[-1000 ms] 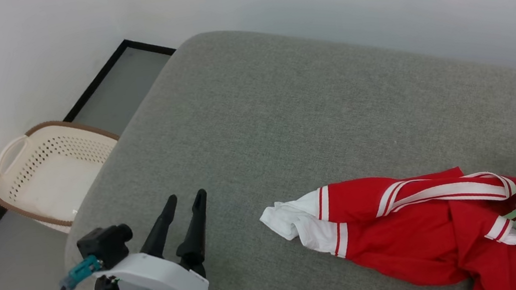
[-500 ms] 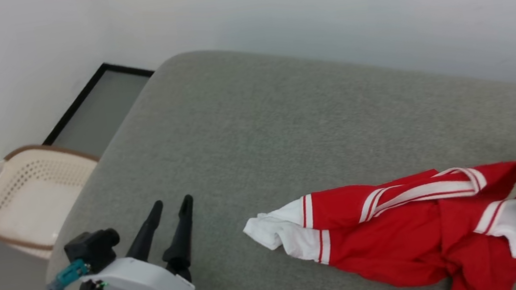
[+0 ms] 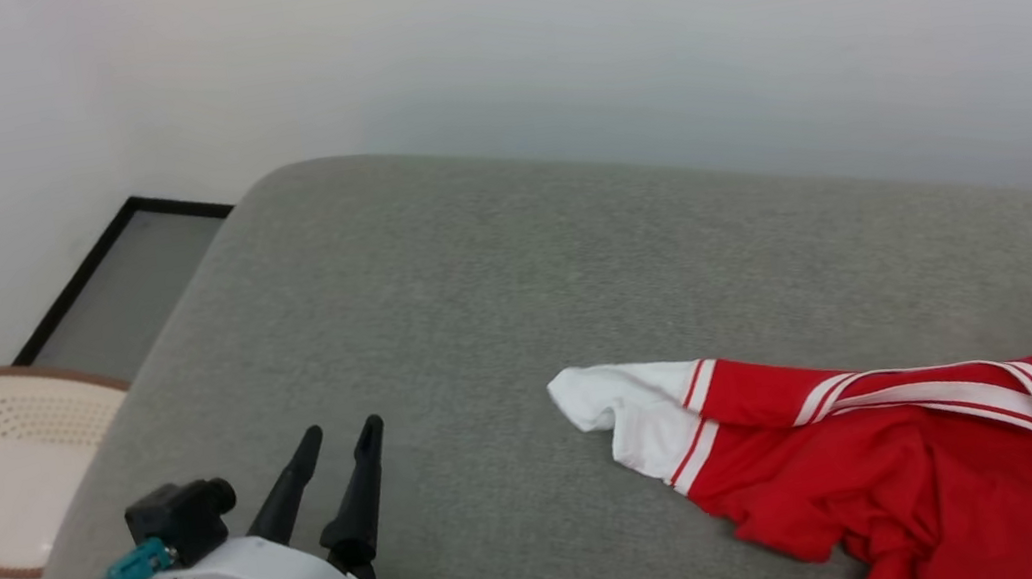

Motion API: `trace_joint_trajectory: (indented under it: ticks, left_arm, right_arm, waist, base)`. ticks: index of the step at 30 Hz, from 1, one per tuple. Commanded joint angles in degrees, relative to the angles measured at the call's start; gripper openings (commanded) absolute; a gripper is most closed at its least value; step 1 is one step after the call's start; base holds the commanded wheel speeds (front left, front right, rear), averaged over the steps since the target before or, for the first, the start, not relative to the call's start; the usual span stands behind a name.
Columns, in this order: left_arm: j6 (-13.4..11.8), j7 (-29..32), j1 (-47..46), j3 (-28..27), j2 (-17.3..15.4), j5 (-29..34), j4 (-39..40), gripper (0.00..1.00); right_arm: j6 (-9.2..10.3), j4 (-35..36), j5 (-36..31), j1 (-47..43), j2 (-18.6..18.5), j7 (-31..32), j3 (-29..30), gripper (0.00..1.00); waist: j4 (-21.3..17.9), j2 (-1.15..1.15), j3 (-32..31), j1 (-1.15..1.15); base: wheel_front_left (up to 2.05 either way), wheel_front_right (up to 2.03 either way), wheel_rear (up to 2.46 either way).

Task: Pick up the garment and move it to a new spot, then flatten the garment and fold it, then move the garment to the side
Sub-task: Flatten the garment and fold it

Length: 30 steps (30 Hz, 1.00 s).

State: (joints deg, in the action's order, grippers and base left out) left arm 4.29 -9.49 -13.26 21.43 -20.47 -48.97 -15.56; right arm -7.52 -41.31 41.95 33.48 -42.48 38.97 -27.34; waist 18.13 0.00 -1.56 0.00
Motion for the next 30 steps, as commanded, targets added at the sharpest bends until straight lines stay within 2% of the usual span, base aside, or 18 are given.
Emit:
trace_joint_trajectory:
  ticks: [1, 4, 10, 20, 21, 22, 23, 30]
  left_arm:
    - [-0.2, 0.1, 0.7, 0.0, -0.2, -0.4, 0.2, 1.0]
    - [-0.3, 0.2, 0.4, 0.2, -0.1, -0.4, 0.6, 1.0]
    - [0.3, 0.9, -1.3, 1.2, 0.7, -0.6, 0.7, 1.0]
    - [1.4, 1.5, -5.3, 3.5, 2.6, -0.3, -1.9, 1.0]
    - [1.6, 1.4, -5.5, 3.7, 2.7, -0.4, -2.3, 1.0]
    - [1.8, 1.4, -5.5, 3.8, 2.7, -0.5, -2.6, 1.0]
    - [1.9, 1.2, -5.6, 3.9, 2.6, -0.5, -3.0, 1.0]
    - [2.1, 0.3, -4.4, 3.5, 1.5, -1.2, -4.3, 1.0]
  right_arm:
    - [0.06, 0.2, -0.1, -1.2, -0.2, -0.1, 0.2, 0.0]
    - [0.07, 0.1, -0.3, -2.3, -0.8, -0.7, 1.0, 0.0]
    - [0.06, -3.8, -2.2, -3.4, 2.2, -4.1, 2.5, 0.0]
    - [0.07, -16.9, -5.8, 0.9, 6.5, -11.1, 5.2, 0.0]
    - [0.07, -17.7, -6.4, 1.4, 6.9, -11.6, 4.8, 0.14]
    - [0.06, -18.4, -6.9, 2.0, 7.0, -12.0, 4.4, 0.73]
    - [0.07, -18.8, -7.4, 2.5, 7.3, -12.1, 3.8, 1.0]
    - [0.07, -18.2, -9.0, 6.3, 6.9, -9.9, -0.4, 1.0]
  waist:
    - [-1.0, 0.0, 0.0, 0.0]
    - [-1.8, 0.0, 0.8, 0.0]
    - [-2.6, 0.0, 2.9, 0.0]
    - [-0.3, 0.0, 5.3, 0.0]
    - [-0.2, 0.0, 5.3, 0.0]
    - [-0.1, 0.0, 5.2, 0.0]
    - [-0.1, 0.0, 5.1, 0.0]
    - [-2.0, 0.0, 3.4, 0.0]
  base:
    - [0.0, 0.0, 0.0]
    - [0.0, 0.0, 0.0]
    - [0.0, 0.0, 0.0]
    - [0.0, 0.0, 0.0]
    - [0.0, 0.0, 0.0]
    - [0.0, 0.0, 0.0]
    - [0.0, 0.0, 0.0]
    - [0.0, 0.0, 0.0]
